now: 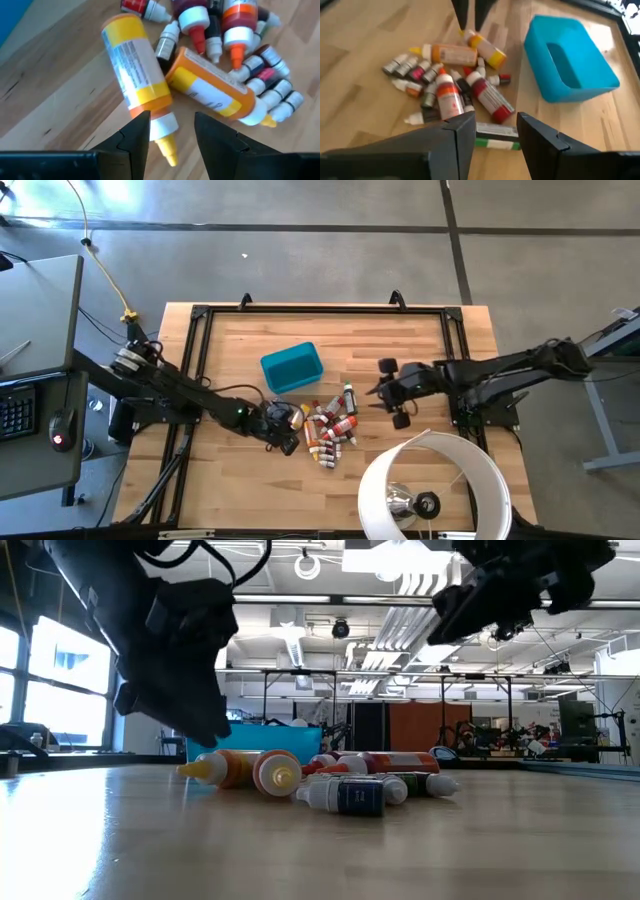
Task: Pick & Place food coloring
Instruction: Put the large yellow food coloring bottle into the blue bin
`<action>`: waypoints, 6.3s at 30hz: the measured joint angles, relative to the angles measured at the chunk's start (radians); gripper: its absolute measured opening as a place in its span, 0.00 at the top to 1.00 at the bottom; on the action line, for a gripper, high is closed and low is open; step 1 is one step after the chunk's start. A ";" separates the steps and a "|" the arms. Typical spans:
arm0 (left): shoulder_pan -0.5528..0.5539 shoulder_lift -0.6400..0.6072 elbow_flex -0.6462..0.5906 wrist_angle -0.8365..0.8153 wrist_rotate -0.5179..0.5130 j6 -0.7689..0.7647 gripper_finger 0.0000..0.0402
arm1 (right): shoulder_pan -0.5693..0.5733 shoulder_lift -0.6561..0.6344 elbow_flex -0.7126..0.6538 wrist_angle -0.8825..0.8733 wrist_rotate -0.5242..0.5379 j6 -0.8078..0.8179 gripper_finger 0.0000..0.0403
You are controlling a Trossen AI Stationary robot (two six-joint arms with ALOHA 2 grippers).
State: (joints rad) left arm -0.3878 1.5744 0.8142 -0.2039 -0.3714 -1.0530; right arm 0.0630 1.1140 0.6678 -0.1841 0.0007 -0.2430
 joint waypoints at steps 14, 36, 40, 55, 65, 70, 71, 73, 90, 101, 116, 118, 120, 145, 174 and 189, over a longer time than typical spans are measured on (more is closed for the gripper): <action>0.000 0.015 0.021 -0.090 -0.013 0.011 0.62 | -0.137 0.053 0.008 0.008 -0.020 0.023 0.66; -0.002 0.142 0.025 -0.080 -0.029 0.077 0.62 | -0.163 0.077 0.007 0.025 -0.068 0.014 0.66; -0.001 0.143 0.024 -0.079 -0.035 0.112 0.62 | -0.163 0.077 0.007 0.027 -0.068 -0.003 0.66; 0.000 0.147 0.020 -0.030 -0.106 0.106 0.62 | -0.163 0.077 0.007 0.028 -0.068 -0.004 0.66; 0.002 0.147 0.020 -0.027 -0.114 0.076 0.62 | -0.163 0.076 0.007 0.028 -0.068 -0.014 0.66; 0.002 0.149 0.020 -0.031 -0.150 0.076 0.69 | -0.163 0.076 0.007 0.028 -0.068 -0.027 0.66; 0.002 0.149 0.020 -0.032 -0.157 0.076 0.71 | -0.163 0.076 0.007 0.028 -0.068 -0.027 0.66; 0.002 0.149 0.020 -0.031 -0.156 0.076 0.76 | -0.163 0.076 0.007 0.028 -0.068 -0.027 0.66; 0.021 0.139 0.677 -1.043 -0.113 0.125 0.73 | -0.163 0.076 0.006 0.032 -0.068 -0.027 0.66; 0.357 0.151 0.859 -1.353 -0.090 0.664 0.72 | -0.163 0.076 0.006 0.032 -0.068 -0.027 0.66; 0.547 0.429 0.857 -1.360 -0.131 1.323 0.72 | -0.163 0.076 0.006 0.039 -0.068 -0.027 0.66; 0.543 0.454 0.859 -1.371 -0.140 1.356 0.72 | -0.163 0.076 0.006 0.040 -0.068 -0.027 0.66; 0.545 0.470 0.857 -1.364 -0.141 1.385 0.72 | -0.163 0.076 0.006 0.040 -0.068 -0.028 0.66; 0.553 0.425 0.642 -1.368 -0.205 1.326 0.72 | -0.162 0.076 0.006 0.039 -0.085 -0.022 0.66; 0.571 0.435 0.629 -1.367 -0.430 1.337 0.44 | -0.162 0.076 0.006 0.039 -0.084 -0.027 0.66; 0.570 0.387 0.713 -1.305 -0.198 0.986 0.43 | -0.163 0.076 0.006 0.077 -0.083 -0.027 0.66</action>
State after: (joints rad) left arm 0.1827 1.9610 1.5272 -1.5087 -0.5696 -0.0670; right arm -0.0998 1.1900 0.6735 -0.1067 -0.0818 -0.2703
